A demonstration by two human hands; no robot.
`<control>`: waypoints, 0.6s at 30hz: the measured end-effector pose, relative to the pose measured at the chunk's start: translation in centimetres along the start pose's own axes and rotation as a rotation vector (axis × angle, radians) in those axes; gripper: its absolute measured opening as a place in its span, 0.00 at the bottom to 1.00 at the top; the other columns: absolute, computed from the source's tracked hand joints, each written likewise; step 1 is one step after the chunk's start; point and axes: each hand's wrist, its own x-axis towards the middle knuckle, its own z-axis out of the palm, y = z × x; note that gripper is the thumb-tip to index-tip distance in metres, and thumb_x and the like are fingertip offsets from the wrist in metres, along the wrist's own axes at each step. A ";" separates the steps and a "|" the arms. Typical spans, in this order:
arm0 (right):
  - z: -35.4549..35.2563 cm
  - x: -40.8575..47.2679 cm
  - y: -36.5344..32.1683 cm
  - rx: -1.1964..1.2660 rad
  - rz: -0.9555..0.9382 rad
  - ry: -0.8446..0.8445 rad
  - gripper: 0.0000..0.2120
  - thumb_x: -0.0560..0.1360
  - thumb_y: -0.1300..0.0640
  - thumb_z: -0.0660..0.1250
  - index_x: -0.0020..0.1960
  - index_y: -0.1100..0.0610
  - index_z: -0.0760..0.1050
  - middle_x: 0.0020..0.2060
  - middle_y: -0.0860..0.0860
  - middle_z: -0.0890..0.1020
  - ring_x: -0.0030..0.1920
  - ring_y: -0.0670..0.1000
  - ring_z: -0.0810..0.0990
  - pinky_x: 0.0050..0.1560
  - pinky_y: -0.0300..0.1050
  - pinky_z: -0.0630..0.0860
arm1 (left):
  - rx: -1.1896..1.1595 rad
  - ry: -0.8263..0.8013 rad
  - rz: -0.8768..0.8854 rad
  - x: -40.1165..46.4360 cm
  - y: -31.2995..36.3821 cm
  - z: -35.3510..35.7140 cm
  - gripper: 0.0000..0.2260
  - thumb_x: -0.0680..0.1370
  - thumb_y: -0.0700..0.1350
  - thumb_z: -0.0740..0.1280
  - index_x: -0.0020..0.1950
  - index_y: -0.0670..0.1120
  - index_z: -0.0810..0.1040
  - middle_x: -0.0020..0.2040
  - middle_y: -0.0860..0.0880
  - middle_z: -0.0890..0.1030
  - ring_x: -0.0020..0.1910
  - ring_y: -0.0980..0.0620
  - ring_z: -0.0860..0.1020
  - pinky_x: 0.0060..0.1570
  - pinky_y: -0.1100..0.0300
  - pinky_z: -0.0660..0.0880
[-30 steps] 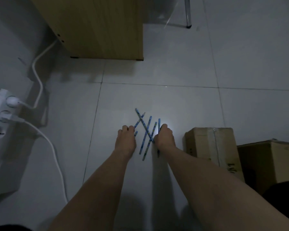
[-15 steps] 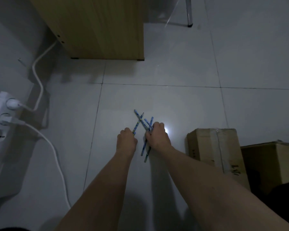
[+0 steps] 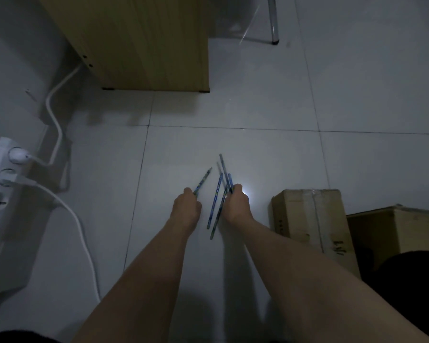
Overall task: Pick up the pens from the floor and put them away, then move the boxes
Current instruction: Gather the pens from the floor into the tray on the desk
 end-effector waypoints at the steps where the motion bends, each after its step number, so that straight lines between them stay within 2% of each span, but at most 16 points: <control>1: -0.2 -0.1 0.0 0.023 0.019 0.031 0.06 0.82 0.62 0.53 0.56 0.60 0.66 0.47 0.55 0.75 0.40 0.50 0.72 0.37 0.43 0.68 | -0.045 -0.010 -0.017 -0.1 0.4 -0.1 0.07 0.80 0.40 0.58 0.56 0.38 0.67 0.53 0.37 0.76 0.44 0.41 0.74 0.41 0.54 0.70; 4: -0.4 0.2 0.3 0.059 0.172 0.072 0.12 0.81 0.61 0.53 0.63 0.62 0.67 0.56 0.59 0.76 0.52 0.56 0.77 0.50 0.48 0.73 | -0.188 -0.021 -0.059 -0.3 1.4 -0.4 0.08 0.82 0.40 0.54 0.59 0.39 0.65 0.56 0.37 0.76 0.43 0.44 0.72 0.43 0.54 0.68; 7: -0.2 0.3 0.9 0.047 0.203 0.030 0.15 0.81 0.56 0.56 0.64 0.63 0.67 0.57 0.60 0.76 0.52 0.58 0.76 0.48 0.47 0.70 | -0.267 -0.004 -0.082 -0.4 2.3 -0.2 0.09 0.83 0.43 0.53 0.59 0.40 0.65 0.55 0.37 0.76 0.41 0.43 0.74 0.42 0.54 0.69; 11: 1.1 0.5 1.4 0.003 0.139 0.035 0.17 0.78 0.49 0.65 0.59 0.61 0.70 0.54 0.58 0.78 0.52 0.60 0.79 0.49 0.48 0.74 | -0.256 0.019 -0.060 0.0 2.2 0.3 0.19 0.84 0.53 0.51 0.60 0.40 0.70 0.58 0.36 0.77 0.56 0.37 0.76 0.51 0.53 0.69; 14: 1.6 1.0 1.3 -0.039 0.126 0.051 0.17 0.76 0.48 0.67 0.56 0.60 0.71 0.52 0.58 0.79 0.51 0.60 0.80 0.48 0.49 0.75 | -0.318 0.002 -0.073 0.5 1.5 0.7 0.16 0.85 0.49 0.50 0.58 0.40 0.71 0.56 0.37 0.77 0.49 0.42 0.74 0.46 0.57 0.66; 18: 1.5 1.2 1.0 -0.123 0.098 0.066 0.11 0.76 0.53 0.65 0.51 0.60 0.73 0.49 0.57 0.79 0.48 0.60 0.80 0.43 0.46 0.74 | -0.473 -0.015 -0.136 1.0 0.7 1.4 0.08 0.81 0.41 0.54 0.56 0.46 0.70 0.55 0.40 0.78 0.45 0.45 0.74 0.46 0.55 0.69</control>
